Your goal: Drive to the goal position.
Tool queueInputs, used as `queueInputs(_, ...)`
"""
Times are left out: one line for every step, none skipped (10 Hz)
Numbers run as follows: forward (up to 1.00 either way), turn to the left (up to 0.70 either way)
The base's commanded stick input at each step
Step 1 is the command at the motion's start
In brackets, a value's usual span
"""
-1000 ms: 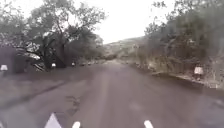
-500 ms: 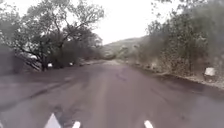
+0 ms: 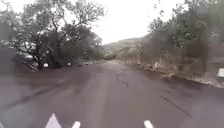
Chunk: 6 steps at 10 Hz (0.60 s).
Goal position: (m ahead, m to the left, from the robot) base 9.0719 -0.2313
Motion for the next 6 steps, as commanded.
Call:
queueInputs(1.00, 0.00)
queueInputs(1.00, 0.00)
queueInputs(1.00, 0.00)
queueInputs(1.00, 0.00)
queueInputs(1.00, 0.00)
queueInputs(1.00, 0.00)
